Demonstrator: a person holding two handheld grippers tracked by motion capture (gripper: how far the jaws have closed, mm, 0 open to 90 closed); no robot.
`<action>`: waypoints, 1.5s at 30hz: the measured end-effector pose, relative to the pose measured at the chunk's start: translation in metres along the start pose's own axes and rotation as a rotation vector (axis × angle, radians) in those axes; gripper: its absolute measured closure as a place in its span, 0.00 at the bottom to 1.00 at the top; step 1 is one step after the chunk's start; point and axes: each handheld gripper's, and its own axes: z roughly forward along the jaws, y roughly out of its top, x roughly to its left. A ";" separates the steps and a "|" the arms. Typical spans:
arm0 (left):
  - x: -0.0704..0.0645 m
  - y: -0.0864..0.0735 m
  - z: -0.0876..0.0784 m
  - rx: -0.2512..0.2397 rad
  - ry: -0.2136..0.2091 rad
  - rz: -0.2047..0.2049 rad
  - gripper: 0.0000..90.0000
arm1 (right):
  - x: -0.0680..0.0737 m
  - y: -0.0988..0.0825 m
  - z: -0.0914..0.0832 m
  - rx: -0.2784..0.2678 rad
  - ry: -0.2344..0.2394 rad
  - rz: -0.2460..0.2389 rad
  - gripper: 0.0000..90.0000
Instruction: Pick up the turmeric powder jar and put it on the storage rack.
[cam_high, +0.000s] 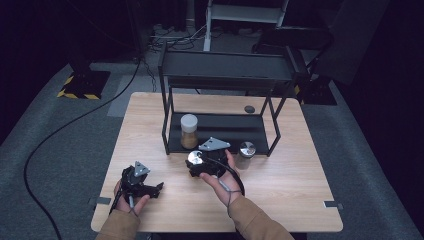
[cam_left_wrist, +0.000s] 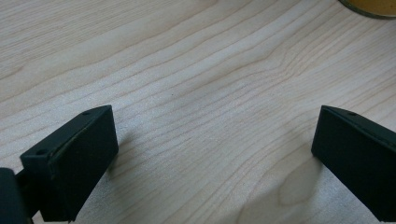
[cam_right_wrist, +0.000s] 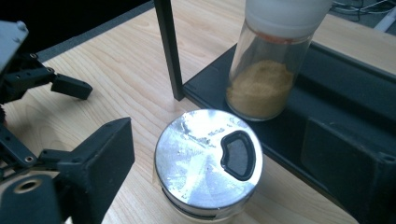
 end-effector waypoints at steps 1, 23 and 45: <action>0.000 0.000 0.000 0.000 0.000 0.000 0.00 | 0.000 -0.001 0.002 0.004 0.001 0.001 0.12; -0.001 0.000 0.000 0.000 0.003 -0.002 0.00 | 0.001 -0.013 0.031 0.091 0.011 -0.025 0.35; -0.001 0.000 0.000 0.000 0.004 -0.003 0.00 | 0.000 0.012 0.008 0.047 0.021 -0.049 0.35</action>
